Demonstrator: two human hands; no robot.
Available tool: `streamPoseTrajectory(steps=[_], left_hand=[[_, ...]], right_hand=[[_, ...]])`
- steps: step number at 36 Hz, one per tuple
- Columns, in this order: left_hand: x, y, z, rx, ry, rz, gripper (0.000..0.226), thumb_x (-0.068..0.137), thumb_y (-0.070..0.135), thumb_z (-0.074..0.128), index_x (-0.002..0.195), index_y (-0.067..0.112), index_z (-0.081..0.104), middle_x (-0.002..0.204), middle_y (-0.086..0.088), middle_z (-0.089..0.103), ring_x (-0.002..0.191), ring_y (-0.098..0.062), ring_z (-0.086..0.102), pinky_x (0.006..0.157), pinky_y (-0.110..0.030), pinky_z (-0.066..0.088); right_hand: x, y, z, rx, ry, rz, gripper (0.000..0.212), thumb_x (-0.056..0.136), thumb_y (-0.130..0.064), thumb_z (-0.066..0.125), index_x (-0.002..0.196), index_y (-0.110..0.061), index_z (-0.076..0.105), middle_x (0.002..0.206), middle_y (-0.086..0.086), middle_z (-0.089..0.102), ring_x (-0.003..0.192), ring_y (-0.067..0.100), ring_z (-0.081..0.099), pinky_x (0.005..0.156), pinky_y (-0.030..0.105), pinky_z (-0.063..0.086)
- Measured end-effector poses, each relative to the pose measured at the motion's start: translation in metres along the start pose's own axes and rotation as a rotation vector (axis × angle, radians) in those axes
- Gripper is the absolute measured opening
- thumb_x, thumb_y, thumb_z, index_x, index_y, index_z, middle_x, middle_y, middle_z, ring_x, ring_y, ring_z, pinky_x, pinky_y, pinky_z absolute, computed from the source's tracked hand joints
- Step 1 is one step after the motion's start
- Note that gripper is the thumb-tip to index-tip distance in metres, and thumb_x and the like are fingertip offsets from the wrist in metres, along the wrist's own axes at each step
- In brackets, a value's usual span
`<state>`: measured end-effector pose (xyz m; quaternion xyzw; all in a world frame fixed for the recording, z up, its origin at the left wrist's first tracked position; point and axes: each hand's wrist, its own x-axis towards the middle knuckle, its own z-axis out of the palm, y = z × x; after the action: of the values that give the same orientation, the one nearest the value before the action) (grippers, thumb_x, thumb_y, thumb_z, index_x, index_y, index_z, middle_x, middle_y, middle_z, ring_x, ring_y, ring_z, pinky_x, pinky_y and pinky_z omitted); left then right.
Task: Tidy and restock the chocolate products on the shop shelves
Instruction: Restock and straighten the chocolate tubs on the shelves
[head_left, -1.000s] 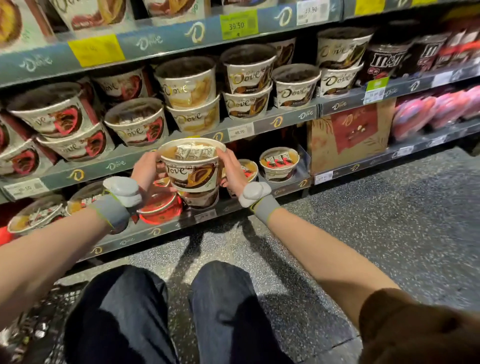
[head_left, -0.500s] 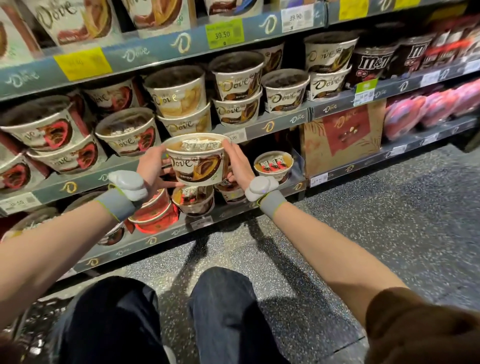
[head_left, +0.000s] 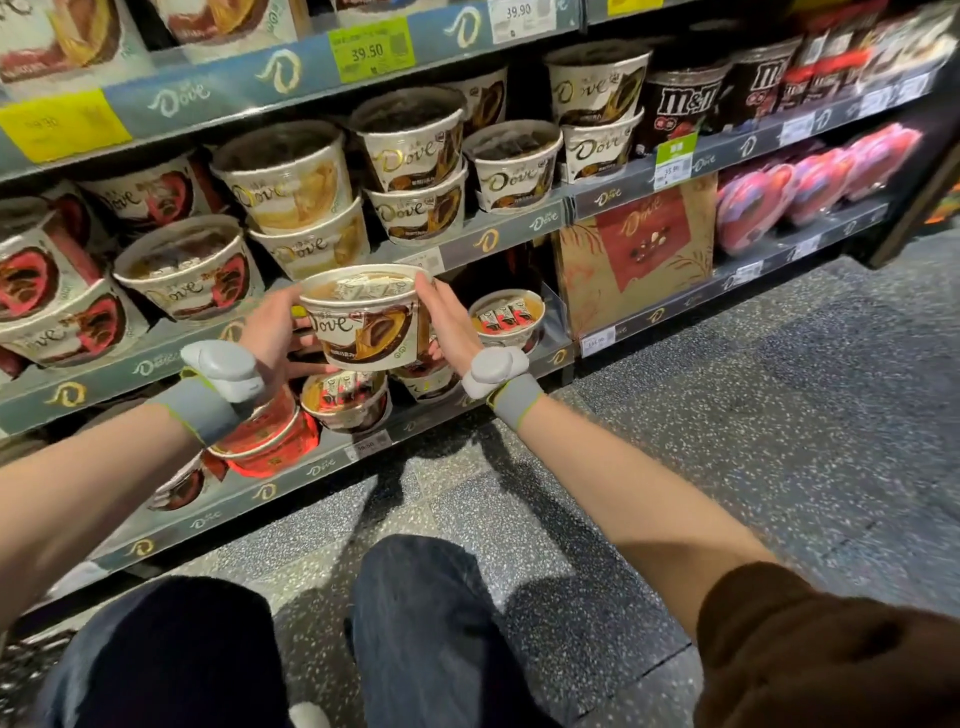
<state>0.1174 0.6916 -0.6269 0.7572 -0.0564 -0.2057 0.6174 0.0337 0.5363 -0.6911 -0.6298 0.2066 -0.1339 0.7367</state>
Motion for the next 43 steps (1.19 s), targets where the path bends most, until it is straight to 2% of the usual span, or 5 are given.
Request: streamPoseTrajectory(steps=[18, 29, 37, 40, 43], left_hand=[[0.004, -0.018, 0.060, 0.010, -0.084, -0.033, 0.018, 0.091, 0.032, 0.050, 0.100, 0.022, 0.061, 0.079, 0.001, 0.066, 0.071, -0.016, 0.065, 0.057, -0.039, 0.057], [0.006, 0.000, 0.057, 0.043, -0.096, -0.007, 0.027, 0.098, 0.028, 0.042, 0.119, 0.017, 0.054, 0.091, 0.006, 0.060, 0.083, -0.014, 0.057, 0.073, -0.043, 0.056], [0.024, -0.001, 0.067, 0.021, -0.121, -0.023, 0.030, 0.092, 0.039, 0.049, 0.115, 0.022, 0.057, 0.104, -0.002, 0.064, 0.096, -0.021, 0.059, 0.074, -0.052, 0.057], [0.031, -0.004, 0.078, 0.038, -0.124, -0.029, 0.034, 0.091, 0.040, 0.050, 0.116, 0.019, 0.057, 0.115, -0.008, 0.062, 0.098, -0.024, 0.059, 0.074, -0.057, 0.055], [0.036, -0.008, 0.099, 0.064, -0.162, -0.014, 0.031, 0.093, 0.039, 0.050, 0.115, 0.018, 0.057, 0.116, -0.010, 0.061, 0.095, -0.023, 0.060, 0.074, -0.056, 0.056]], right_hand=[[0.006, 0.034, -0.054, -0.066, 0.146, -0.045, 0.090, 0.076, -0.079, 0.037, 0.146, -0.023, 0.031, 0.146, 0.007, 0.043, 0.073, -0.001, 0.037, 0.048, 0.007, 0.035], [0.003, 0.010, -0.045, 0.040, 0.126, 0.036, 0.084, 0.082, -0.075, 0.040, 0.149, -0.027, 0.024, 0.150, 0.002, 0.036, 0.135, 0.028, 0.036, 0.106, 0.057, 0.036], [0.011, 0.009, -0.050, 0.094, 0.197, 0.021, 0.089, 0.078, -0.079, 0.037, 0.149, -0.026, 0.026, 0.148, 0.006, 0.039, 0.109, 0.019, 0.050, 0.075, 0.031, 0.044], [0.035, 0.041, -0.063, 0.136, 0.253, 0.061, 0.113, 0.055, -0.095, 0.043, 0.147, -0.030, 0.028, 0.150, -0.001, 0.038, 0.132, 0.020, 0.040, 0.106, 0.047, 0.037], [0.033, 0.047, -0.077, 0.176, 0.312, 0.074, 0.119, 0.051, -0.096, 0.046, 0.147, -0.029, 0.028, 0.150, -0.001, 0.038, 0.133, 0.019, 0.037, 0.100, 0.044, 0.041]])
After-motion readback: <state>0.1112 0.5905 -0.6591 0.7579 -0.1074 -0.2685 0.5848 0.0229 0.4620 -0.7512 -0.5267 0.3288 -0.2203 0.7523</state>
